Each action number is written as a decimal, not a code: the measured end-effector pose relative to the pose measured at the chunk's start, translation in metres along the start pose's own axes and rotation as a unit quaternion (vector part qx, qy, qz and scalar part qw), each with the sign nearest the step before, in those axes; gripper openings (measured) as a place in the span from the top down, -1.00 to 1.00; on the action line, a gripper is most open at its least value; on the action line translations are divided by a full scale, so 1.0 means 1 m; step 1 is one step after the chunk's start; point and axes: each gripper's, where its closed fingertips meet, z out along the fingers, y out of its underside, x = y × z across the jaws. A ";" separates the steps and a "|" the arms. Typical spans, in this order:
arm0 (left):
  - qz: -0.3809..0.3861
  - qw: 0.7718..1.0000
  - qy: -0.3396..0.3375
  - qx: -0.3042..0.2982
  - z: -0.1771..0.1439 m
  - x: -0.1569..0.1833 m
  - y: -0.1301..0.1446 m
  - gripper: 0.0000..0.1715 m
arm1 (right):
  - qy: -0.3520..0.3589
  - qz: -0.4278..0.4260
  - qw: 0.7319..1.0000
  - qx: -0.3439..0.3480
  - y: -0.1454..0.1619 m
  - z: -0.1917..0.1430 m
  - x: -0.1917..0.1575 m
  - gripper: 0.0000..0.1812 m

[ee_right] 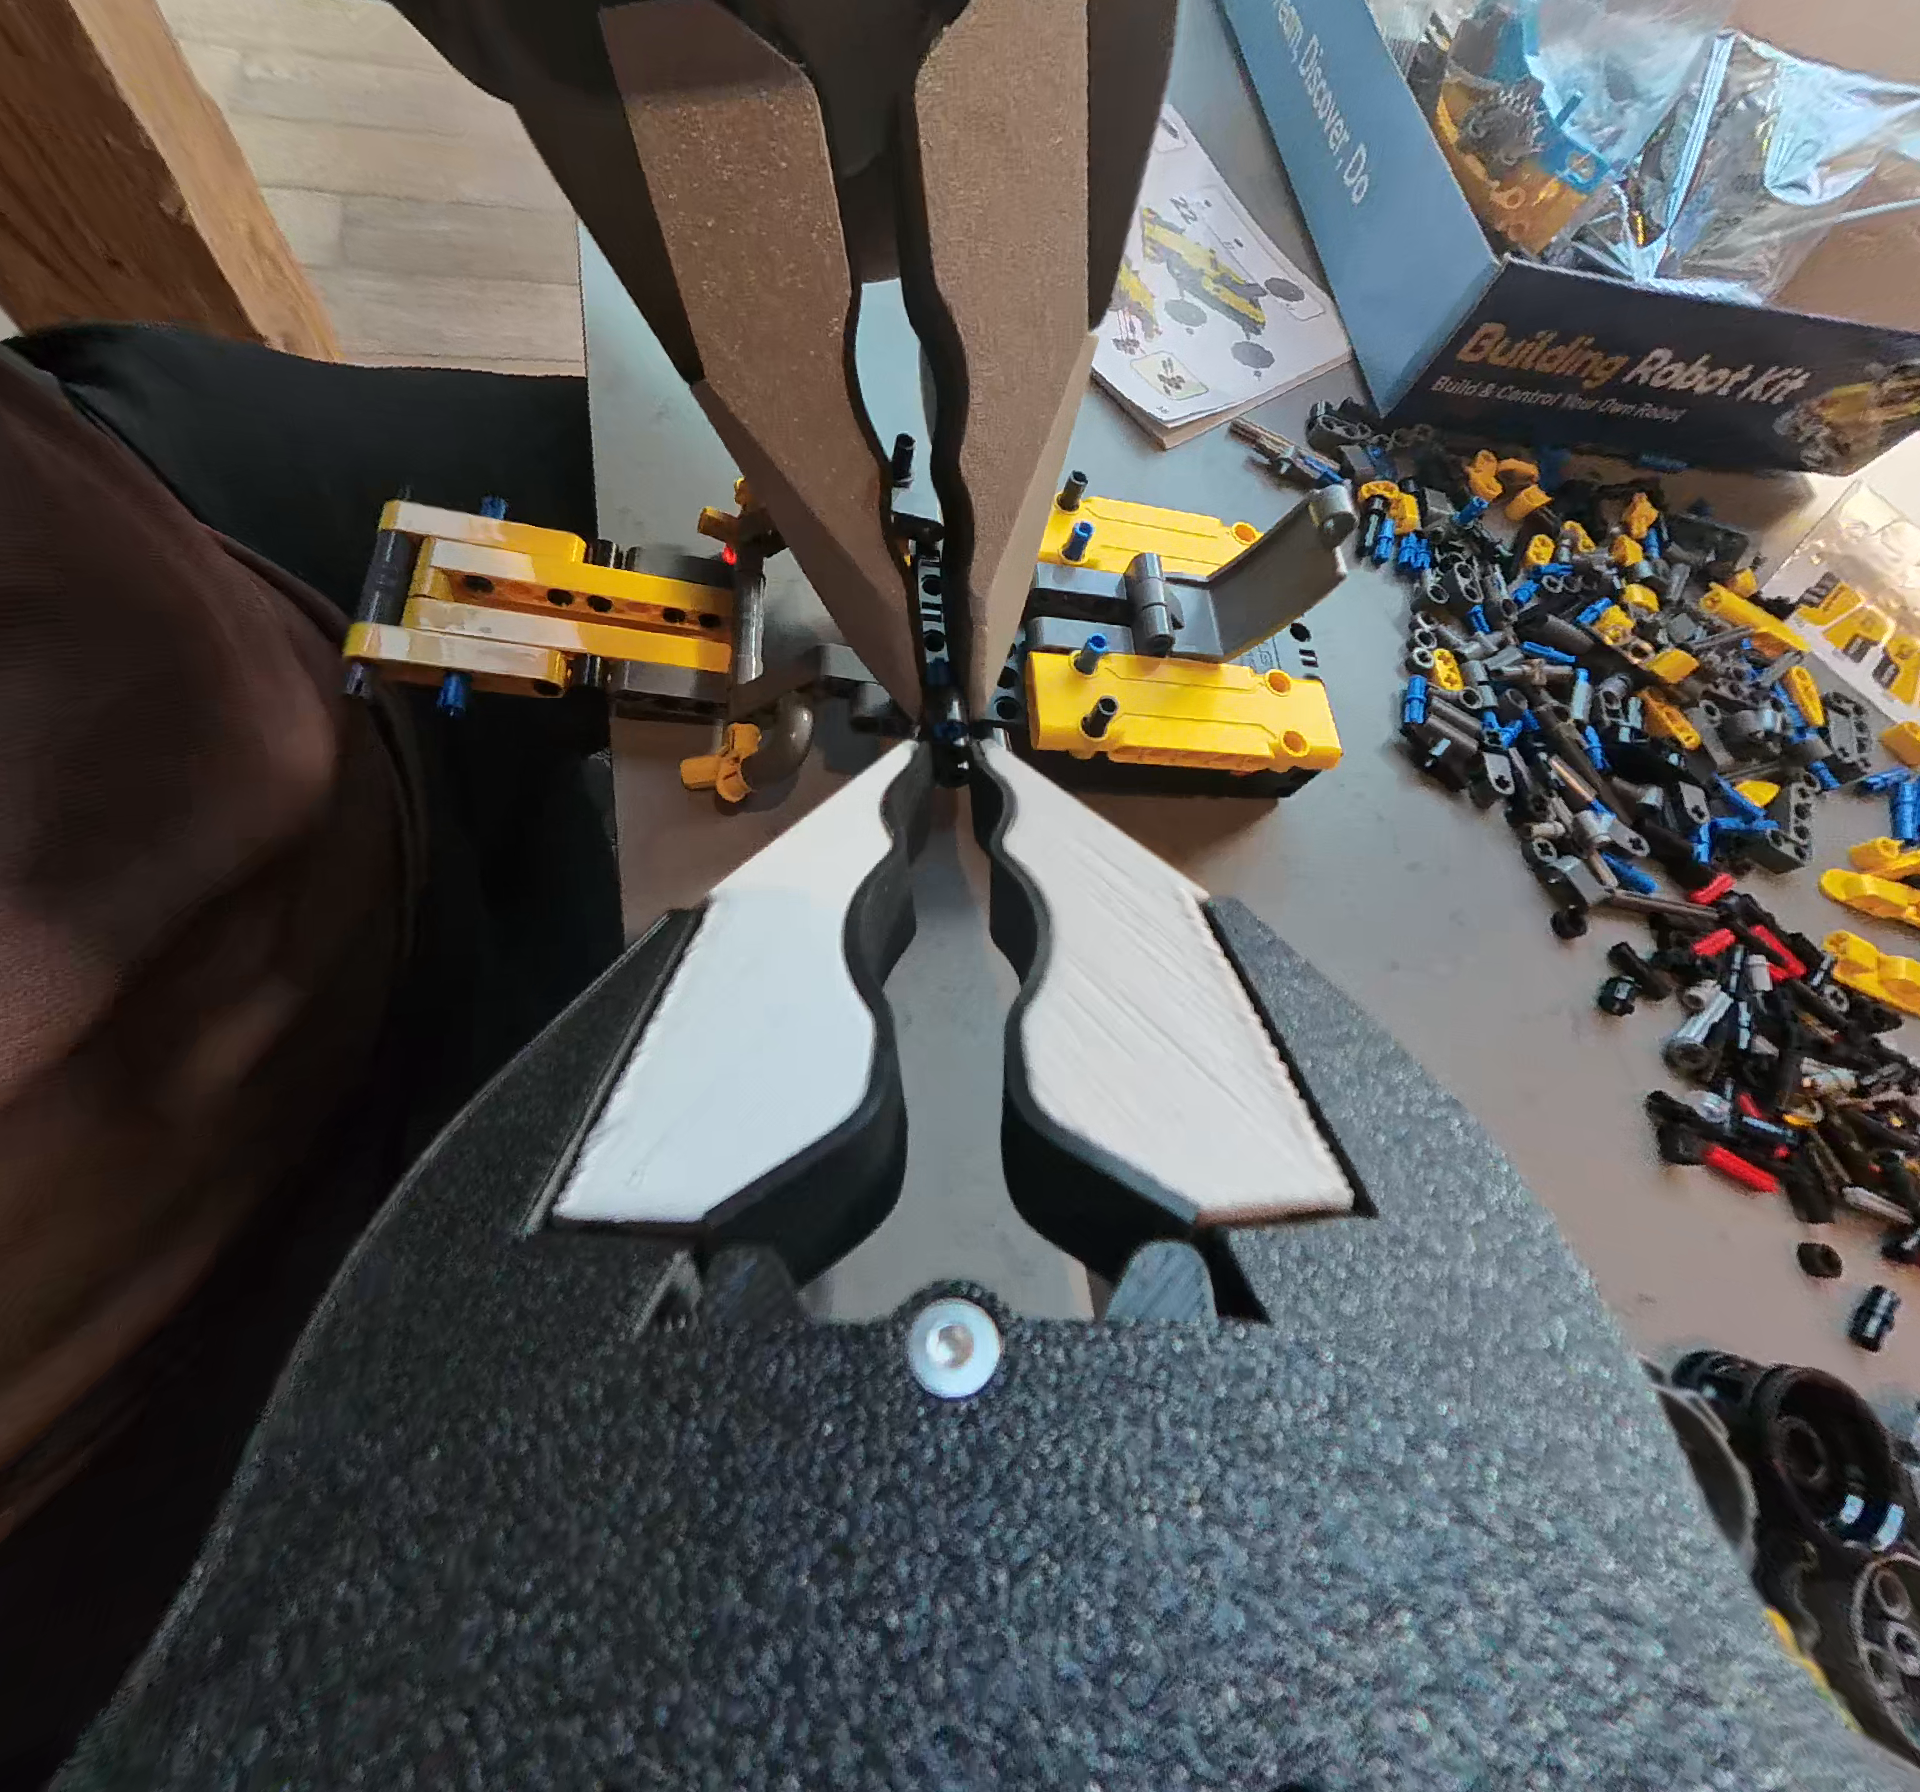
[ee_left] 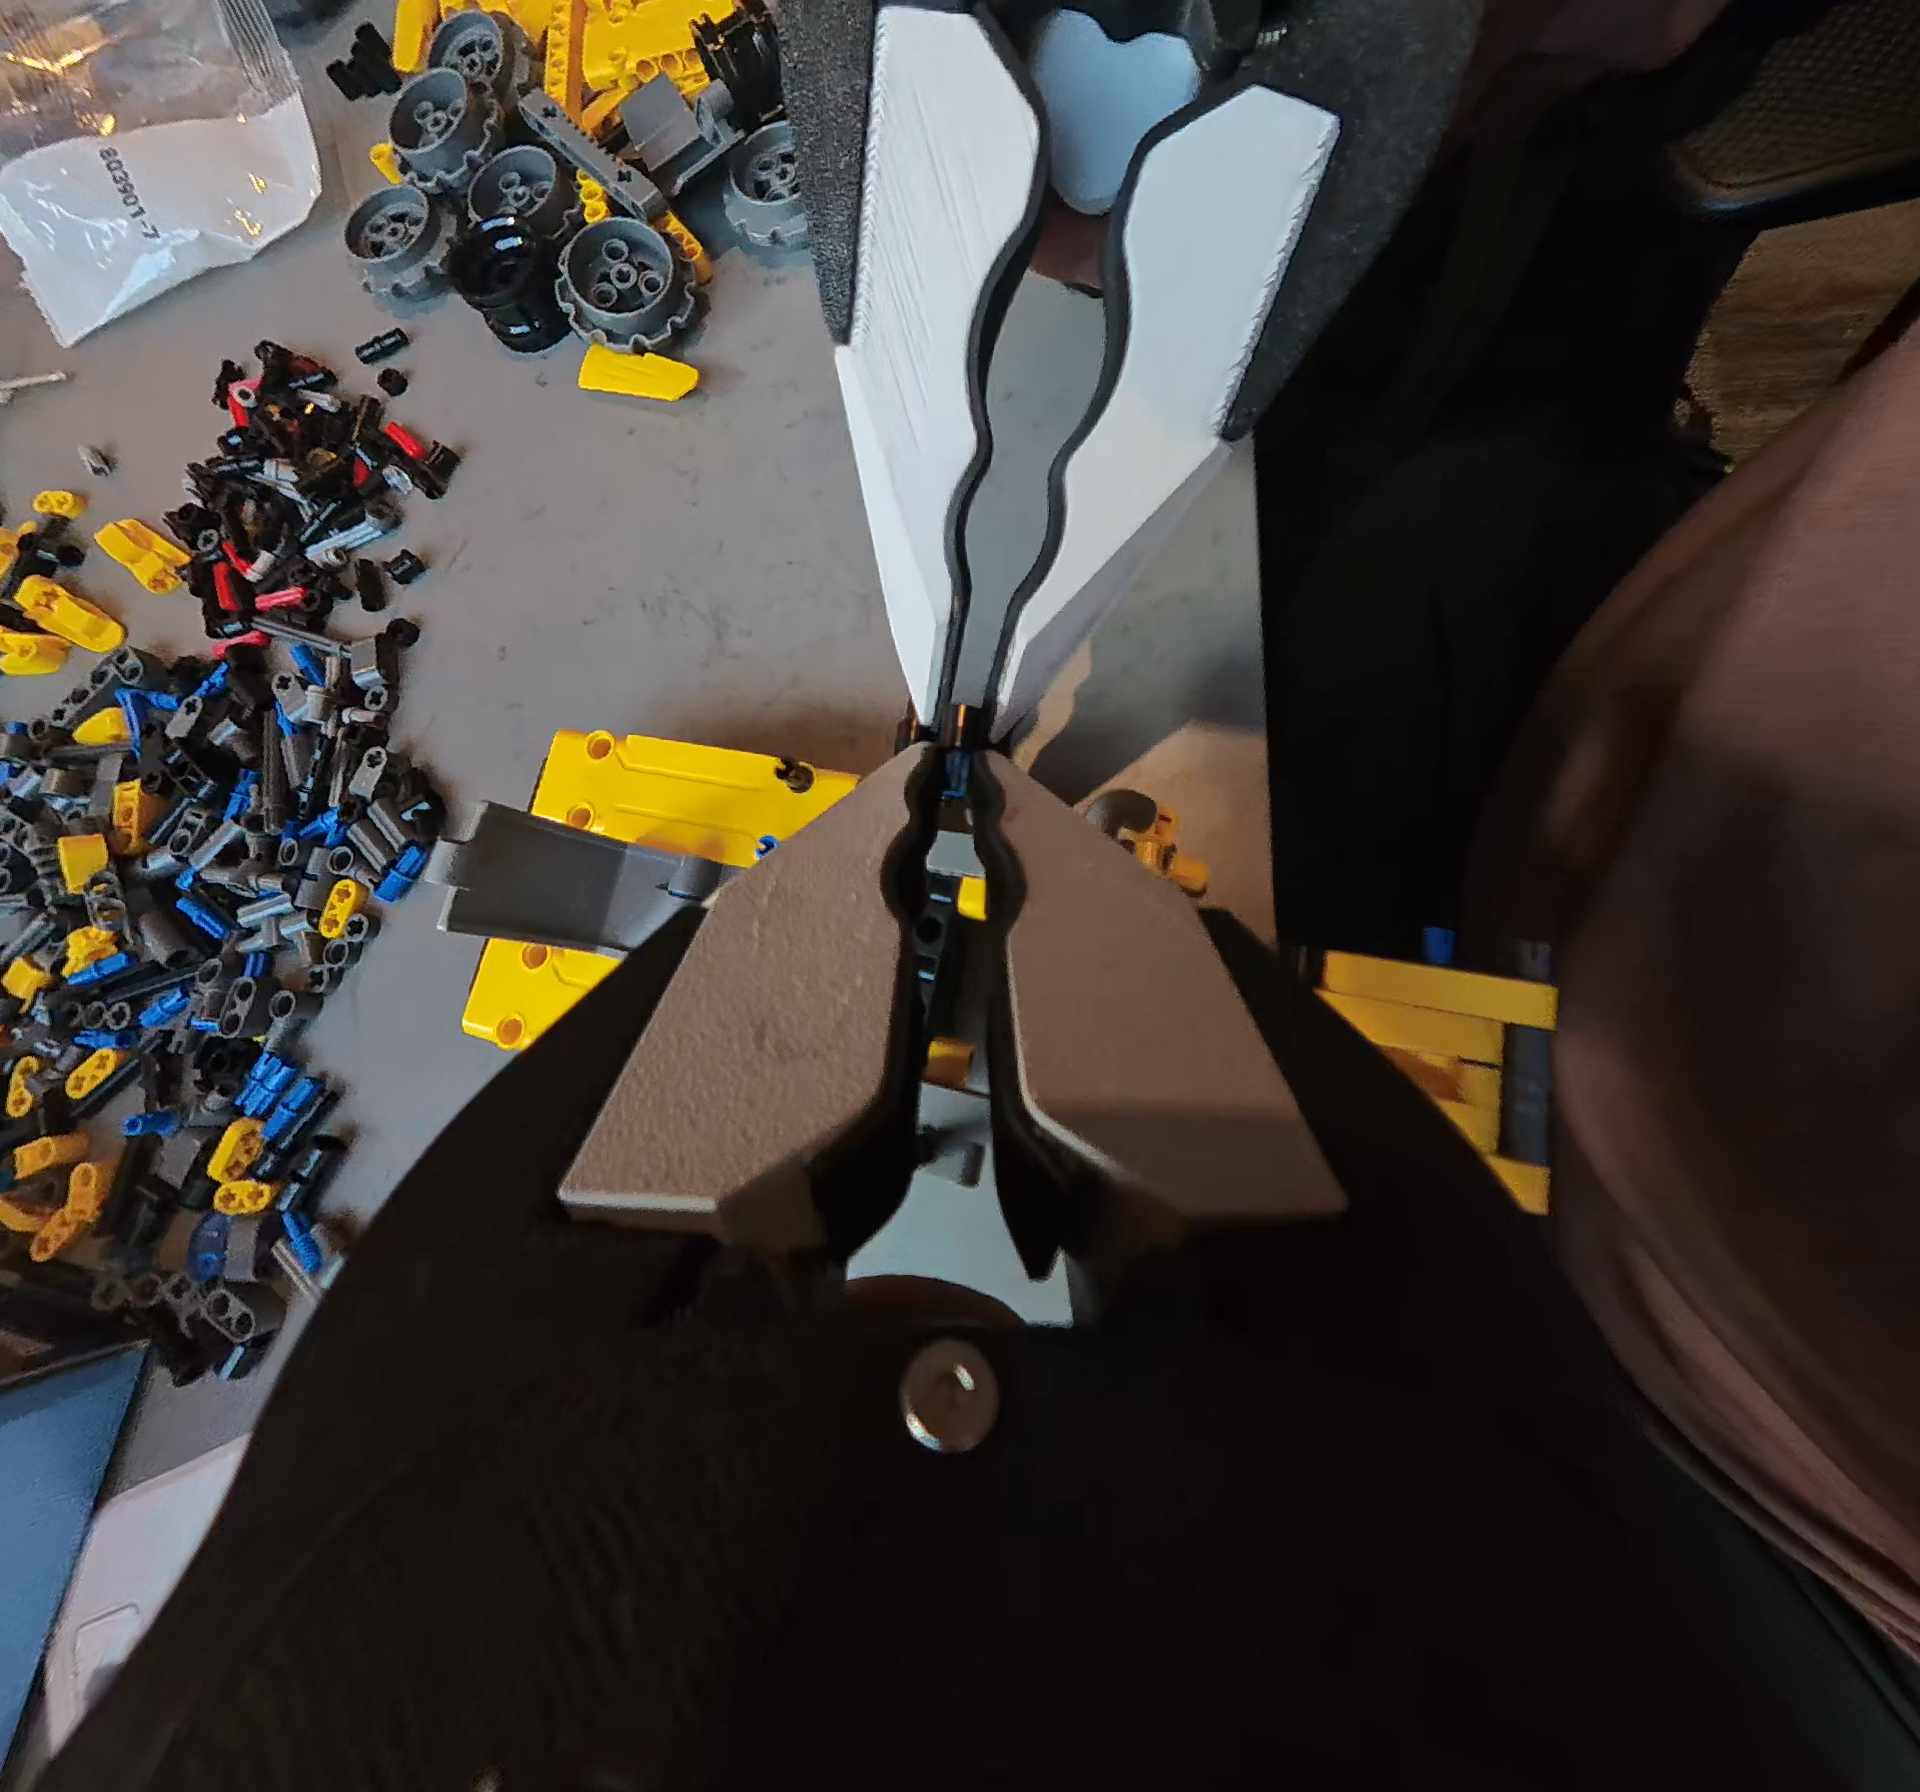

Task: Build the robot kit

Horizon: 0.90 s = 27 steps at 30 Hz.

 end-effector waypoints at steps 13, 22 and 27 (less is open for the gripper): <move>-0.036 0.998 0.025 -0.040 -0.019 -0.006 0.032 0.75 | -0.043 0.097 0.994 -0.007 0.009 0.005 -0.004 0.97; 0.023 0.998 0.032 -0.043 -0.002 -0.001 0.029 0.83 | -0.054 0.122 0.991 -0.023 0.012 0.012 -0.003 0.97; 0.011 0.999 0.032 -0.027 -0.002 -0.002 0.028 0.86 | -0.059 0.135 0.989 -0.028 0.014 0.013 -0.001 0.97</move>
